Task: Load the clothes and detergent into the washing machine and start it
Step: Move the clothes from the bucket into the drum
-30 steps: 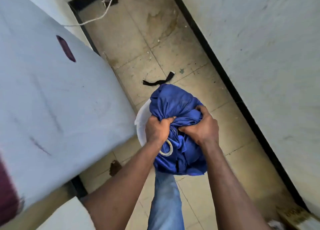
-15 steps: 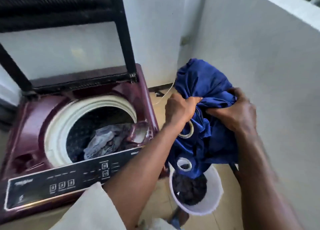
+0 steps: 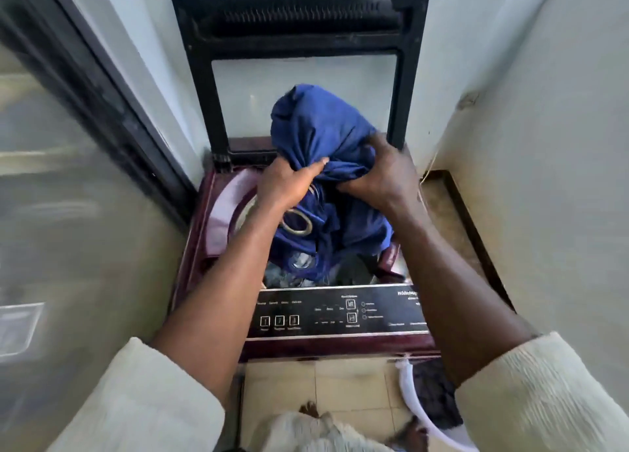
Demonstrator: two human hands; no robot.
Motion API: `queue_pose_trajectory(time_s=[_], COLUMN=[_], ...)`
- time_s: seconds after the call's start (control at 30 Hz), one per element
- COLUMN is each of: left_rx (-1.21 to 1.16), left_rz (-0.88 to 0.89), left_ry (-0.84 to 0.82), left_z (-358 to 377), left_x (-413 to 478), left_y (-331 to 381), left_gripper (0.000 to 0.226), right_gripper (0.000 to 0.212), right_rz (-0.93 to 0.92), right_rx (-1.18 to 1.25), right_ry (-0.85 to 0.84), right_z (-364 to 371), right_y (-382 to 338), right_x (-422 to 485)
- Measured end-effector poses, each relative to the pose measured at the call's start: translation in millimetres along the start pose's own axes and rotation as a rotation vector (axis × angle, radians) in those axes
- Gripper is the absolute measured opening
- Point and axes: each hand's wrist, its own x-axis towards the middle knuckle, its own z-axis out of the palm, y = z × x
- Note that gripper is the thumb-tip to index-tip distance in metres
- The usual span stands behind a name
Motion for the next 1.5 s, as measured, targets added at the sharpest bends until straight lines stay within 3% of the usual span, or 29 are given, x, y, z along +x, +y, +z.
queue_pose_trajectory(time_s=[0.1,0.17,0.3,0.37,0.47,0.6,0.73,0.8,0.93,1.0,1.13,1.23,1.33,1.4,1.5], left_rx=[0.2,0.396,0.291,0.188,0.031,-0.155,-0.146,-0.109,-0.071,-0.037,0.097,0.156,0.302,0.46,0.426], left_rz=[-0.171,-0.211,-0.143,-0.097,0.017,0.297,0.473,0.383,-0.103,-0.283,-0.464,-0.452,-0.318,-0.293,-0.414], left_ry=[-0.437,-0.606,-0.445,-0.328,-0.291,-0.348,-0.614,-0.746,-0.883,-0.87,-0.828,-0.87,-0.838,-0.769,-0.692], left_z=[7.2,16.1,35.0,51.7,94.3,183.9,287.4,342.0,438.5,473.5,563.6,653.4,726.2,767.4,801.7], left_x=[4.5,1.2,-3.3,-4.1,-13.6,-73.1,-166.0,-201.0,-232.4,-236.3,-238.4,-235.2,-225.6,-215.0,-208.8], left_y=[-57.7,-85.4,-101.1,-86.0,-39.3,48.5,86.8,77.3,19.6,-20.1,-110.6,-196.6,-269.9,-317.1,-368.8], left_gripper=[0.059,0.054,0.021,0.014,0.01,0.006,0.01,0.014,0.013,0.021,0.065,0.068,0.064,0.089,0.134], right_gripper=[0.044,0.025,0.013,0.013,0.013,0.013,0.017,0.016,0.013,0.022,0.057,0.08,0.094,0.11,0.137], right_rz=[0.17,0.271,0.297,0.287,0.278,0.346,0.579,0.695,0.971,1.025,1.047,1.015,1.013,1.083,1.247], right_rx=[-0.194,-0.204,-0.12,-0.042,0.118,0.156,0.083,0.071,0.16,0.218,0.236,0.275,0.299,0.305,0.294], right_ry=[-0.347,-0.401,-0.348,-0.292,-0.179,-0.009,0.004,-0.021,-0.107,-0.15,-0.29,-0.423,-0.418,-0.427,-0.445], right_z=[46.1,62.9,63.1,46.0,5.6,-60.0,-104.3,-113.4,-105.8,-88.7,-19.0,65.1,146.0,200.7,264.8], right_y=[28.9,50.0,72.7,81.8,102.2,168.4,267.2,316.9,411.4,454.7,561.6,655.9,734.6,783.4,826.8], right_x=[-15.0,-29.7,-39.8,-38.0,-44.2,-71.6,-123.5,-157.9,-218.9,-241.4,-273.6,-297.1,-312.1,-321.3,-335.6])
